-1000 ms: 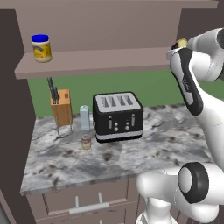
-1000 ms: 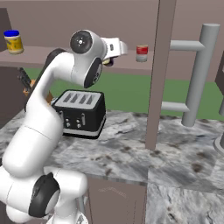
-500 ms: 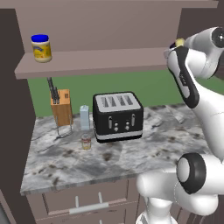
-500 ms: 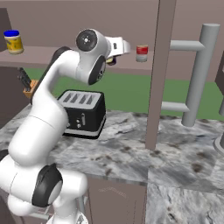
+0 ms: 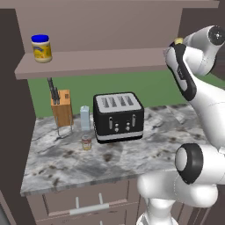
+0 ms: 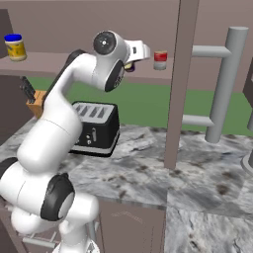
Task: Pick the cans from the counter and place them in their designated side in the cabinet.
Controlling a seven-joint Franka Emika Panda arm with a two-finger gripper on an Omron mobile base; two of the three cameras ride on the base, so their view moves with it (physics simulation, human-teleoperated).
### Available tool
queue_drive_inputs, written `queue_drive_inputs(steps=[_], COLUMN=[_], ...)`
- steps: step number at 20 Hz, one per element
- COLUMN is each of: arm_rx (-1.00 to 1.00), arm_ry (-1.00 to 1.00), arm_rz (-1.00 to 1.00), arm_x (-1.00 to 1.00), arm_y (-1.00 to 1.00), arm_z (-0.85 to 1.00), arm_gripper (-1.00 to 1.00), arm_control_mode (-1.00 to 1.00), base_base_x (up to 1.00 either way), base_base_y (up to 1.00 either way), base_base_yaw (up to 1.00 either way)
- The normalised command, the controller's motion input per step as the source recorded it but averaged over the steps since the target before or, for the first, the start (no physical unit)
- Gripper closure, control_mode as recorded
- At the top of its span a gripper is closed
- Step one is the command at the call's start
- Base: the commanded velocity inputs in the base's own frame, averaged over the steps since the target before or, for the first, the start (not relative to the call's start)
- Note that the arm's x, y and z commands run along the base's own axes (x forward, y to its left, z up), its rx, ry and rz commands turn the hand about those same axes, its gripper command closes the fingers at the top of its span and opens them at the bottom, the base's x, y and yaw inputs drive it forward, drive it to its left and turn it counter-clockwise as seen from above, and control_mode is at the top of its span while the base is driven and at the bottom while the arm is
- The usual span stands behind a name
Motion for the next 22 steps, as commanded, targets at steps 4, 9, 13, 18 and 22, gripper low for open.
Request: queue_drive_inputs(steps=[4, 9, 13, 18, 22], arm_rx=[0.00, 0.00, 0.00, 0.00, 0.00], arm_ry=[0.01, 0.00, 0.00, 0.02, 0.03], arm_rz=[0.00, 0.00, 0.00, 0.00, 0.00], arm_x=[0.29, 0.29, 0.28, 0.24, 0.24], arm_y=[-0.09, -0.09, -0.07, -0.06, -0.04], arm_z=[-0.03, -0.02, -0.05, -0.06, -0.08], arm_gripper=[1.00, 1.00, 1.00, 1.00, 1.00], arm_control_mode=[-1.00, -1.00, -1.00, -1.00, -1.00], base_base_x=[0.00, 0.00, 0.00, 0.00, 0.00], base_base_y=[0.00, 0.00, 0.00, 0.00, 0.00], base_base_yaw=[0.00, 0.00, 0.00, 0.00, 0.00])
